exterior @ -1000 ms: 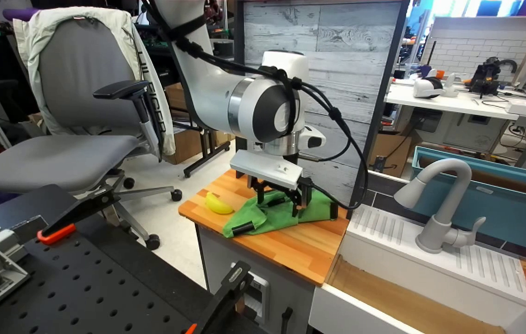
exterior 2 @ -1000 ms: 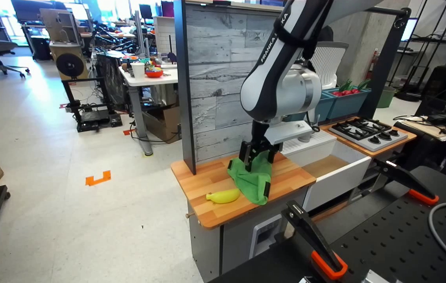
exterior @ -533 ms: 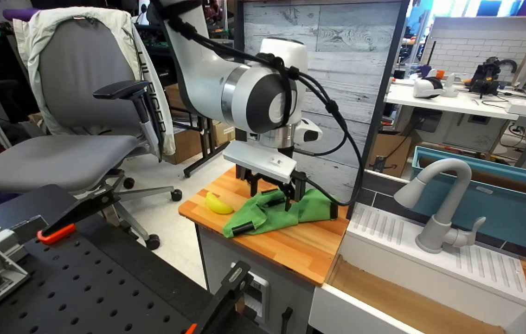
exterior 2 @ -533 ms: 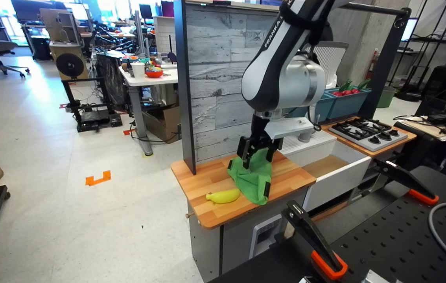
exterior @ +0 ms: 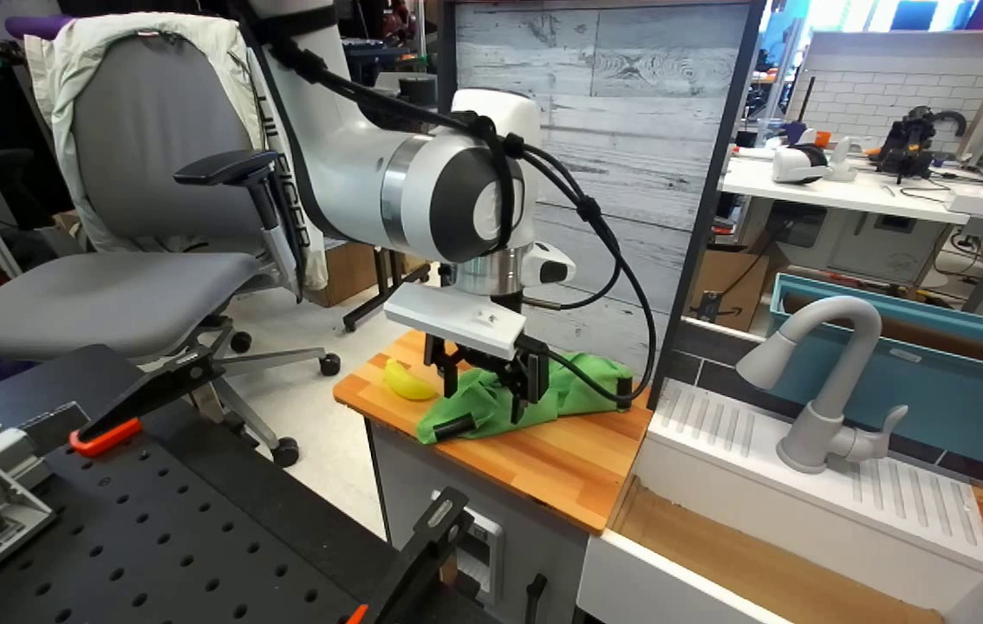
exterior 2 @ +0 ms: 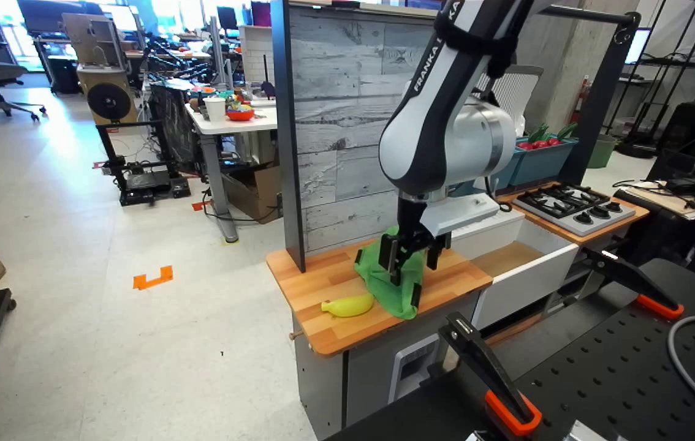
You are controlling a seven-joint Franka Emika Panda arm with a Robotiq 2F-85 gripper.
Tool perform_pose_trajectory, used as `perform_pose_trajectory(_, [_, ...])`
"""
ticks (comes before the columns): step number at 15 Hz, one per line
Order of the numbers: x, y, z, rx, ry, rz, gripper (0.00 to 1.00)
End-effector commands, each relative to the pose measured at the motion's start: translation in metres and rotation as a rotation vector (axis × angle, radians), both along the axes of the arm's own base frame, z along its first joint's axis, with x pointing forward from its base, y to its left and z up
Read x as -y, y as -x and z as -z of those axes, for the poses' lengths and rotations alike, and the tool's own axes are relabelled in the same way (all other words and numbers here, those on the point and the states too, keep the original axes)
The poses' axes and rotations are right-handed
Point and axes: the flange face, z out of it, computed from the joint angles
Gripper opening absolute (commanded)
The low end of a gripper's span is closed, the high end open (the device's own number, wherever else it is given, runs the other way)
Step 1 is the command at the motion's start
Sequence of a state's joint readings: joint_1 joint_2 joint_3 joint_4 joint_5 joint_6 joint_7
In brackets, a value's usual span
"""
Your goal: Fold the green towel in half twice
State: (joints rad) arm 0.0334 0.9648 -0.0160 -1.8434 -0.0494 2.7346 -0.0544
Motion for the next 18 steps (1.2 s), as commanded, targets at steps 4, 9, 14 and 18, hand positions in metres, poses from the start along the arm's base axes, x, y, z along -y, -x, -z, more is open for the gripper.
perform_pose_trajectory(4, [-0.009, 0.006, 0.004, -0.036, 0.075, -0.055, 0.66])
perform_pose_trajectory(9, [-0.015, 0.000, 0.005, -0.052, 0.081, -0.087, 0.27])
perform_pose_trajectory(14, [-0.021, -0.011, 0.012, -0.065, 0.093, -0.091, 0.00])
perform_pose_trajectory(18, [-0.027, -0.013, 0.016, -0.054, 0.094, -0.077, 0.01])
